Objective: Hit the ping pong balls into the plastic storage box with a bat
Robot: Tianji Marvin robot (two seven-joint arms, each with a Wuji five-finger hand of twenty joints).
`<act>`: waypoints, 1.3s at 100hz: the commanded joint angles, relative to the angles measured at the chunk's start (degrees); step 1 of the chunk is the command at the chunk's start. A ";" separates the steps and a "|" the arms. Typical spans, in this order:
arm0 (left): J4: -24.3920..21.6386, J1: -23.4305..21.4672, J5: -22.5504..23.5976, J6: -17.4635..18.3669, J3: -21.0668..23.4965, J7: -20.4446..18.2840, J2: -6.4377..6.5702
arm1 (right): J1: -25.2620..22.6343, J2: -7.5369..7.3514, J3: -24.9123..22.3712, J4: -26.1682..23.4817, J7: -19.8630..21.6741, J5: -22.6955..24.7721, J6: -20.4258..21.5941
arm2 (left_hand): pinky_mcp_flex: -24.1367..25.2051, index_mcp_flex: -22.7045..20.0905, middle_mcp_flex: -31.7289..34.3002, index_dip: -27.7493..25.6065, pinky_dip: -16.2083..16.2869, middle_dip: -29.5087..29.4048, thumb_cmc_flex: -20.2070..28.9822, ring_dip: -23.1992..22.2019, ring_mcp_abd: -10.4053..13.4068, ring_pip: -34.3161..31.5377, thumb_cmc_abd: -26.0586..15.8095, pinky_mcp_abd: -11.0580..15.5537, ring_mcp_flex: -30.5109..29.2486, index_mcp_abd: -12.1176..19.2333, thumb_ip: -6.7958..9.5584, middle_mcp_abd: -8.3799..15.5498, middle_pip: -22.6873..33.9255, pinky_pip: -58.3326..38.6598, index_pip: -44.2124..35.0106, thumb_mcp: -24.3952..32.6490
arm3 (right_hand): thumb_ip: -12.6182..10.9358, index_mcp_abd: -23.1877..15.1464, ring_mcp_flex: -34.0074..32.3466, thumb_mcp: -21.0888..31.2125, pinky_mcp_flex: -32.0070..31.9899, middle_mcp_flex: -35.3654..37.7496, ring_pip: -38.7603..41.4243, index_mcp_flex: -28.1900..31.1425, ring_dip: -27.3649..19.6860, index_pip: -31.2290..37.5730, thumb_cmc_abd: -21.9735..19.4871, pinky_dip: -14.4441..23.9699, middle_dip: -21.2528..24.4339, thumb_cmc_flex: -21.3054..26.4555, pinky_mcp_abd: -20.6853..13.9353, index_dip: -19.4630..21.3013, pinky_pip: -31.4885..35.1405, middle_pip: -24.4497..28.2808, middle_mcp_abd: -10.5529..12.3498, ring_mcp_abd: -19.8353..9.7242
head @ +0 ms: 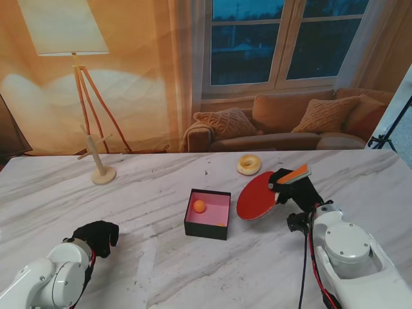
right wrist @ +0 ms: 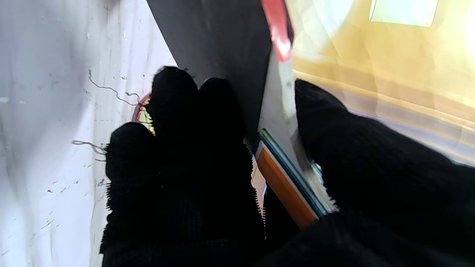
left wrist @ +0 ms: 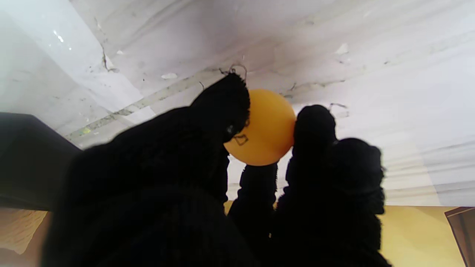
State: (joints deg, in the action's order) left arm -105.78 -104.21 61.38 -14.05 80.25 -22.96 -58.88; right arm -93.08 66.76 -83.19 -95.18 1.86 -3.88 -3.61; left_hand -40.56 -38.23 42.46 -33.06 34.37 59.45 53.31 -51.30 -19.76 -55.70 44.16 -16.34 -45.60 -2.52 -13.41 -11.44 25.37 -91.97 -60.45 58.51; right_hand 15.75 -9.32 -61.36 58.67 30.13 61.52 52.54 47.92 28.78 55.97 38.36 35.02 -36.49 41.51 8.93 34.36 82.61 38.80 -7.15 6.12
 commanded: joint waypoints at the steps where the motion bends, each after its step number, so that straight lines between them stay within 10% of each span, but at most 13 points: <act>1: -1.14 0.54 -0.13 0.79 0.37 -0.49 -0.24 | 0.08 0.19 0.18 -0.16 0.66 -0.22 -0.46 | -0.25 -2.04 8.25 -0.01 -0.39 1.68 3.84 -0.80 -6.49 -1.71 -2.46 7.10 -2.74 0.00 0.84 -0.35 10.20 -3.63 -2.88 4.45 | -1.24 -1.59 1.43 5.35 -0.02 0.40 0.03 7.06 -0.12 4.47 -5.58 0.71 -0.77 5.70 -2.00 0.92 0.10 0.85 4.47 -3.07; 43: -2.63 8.97 -3.69 4.55 -1.31 -2.26 -0.04 | 0.37 0.27 0.77 -0.03 0.56 -0.67 -0.57 | 0.38 -1.63 7.76 -0.10 -0.08 1.67 3.87 -1.05 -6.46 -1.89 -3.28 7.43 -2.10 -0.19 0.89 -0.53 10.22 -3.93 -2.70 3.99 | -1.33 -1.26 1.51 5.13 -0.08 0.37 -0.08 7.06 -0.19 4.41 -5.73 0.69 -0.75 6.10 -2.00 0.94 0.06 0.85 4.50 -2.99; 130: 10.21 37.94 -25.87 1.83 -26.55 1.27 -1.88 | 0.43 0.24 0.10 0.24 0.76 -0.70 -0.94 | 0.58 -0.86 7.04 -0.49 0.61 1.90 4.09 -1.25 -6.35 -2.70 -4.89 8.00 -1.50 -1.13 1.30 -1.60 10.01 -4.45 -1.61 2.27 | -1.45 -0.93 1.43 5.01 -0.05 0.42 -0.06 7.06 -0.21 4.22 -5.74 0.71 -0.73 6.39 -1.94 0.84 0.08 0.84 4.43 -2.92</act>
State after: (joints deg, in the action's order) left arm -95.47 -67.48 35.75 -12.27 54.16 -21.35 -59.61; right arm -92.71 66.87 -82.78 -94.98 1.86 -4.75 -3.96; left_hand -40.50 -38.24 42.46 -33.06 34.37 59.45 53.31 -51.82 -19.92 -56.33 44.04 -16.37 -45.56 -2.52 -13.41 -11.97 25.44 -92.57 -60.53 58.46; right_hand 15.75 -9.32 -61.36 58.67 30.13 61.52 52.54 47.92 28.78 55.97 38.36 35.02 -36.49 41.51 8.91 34.35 82.61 38.80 -7.15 6.12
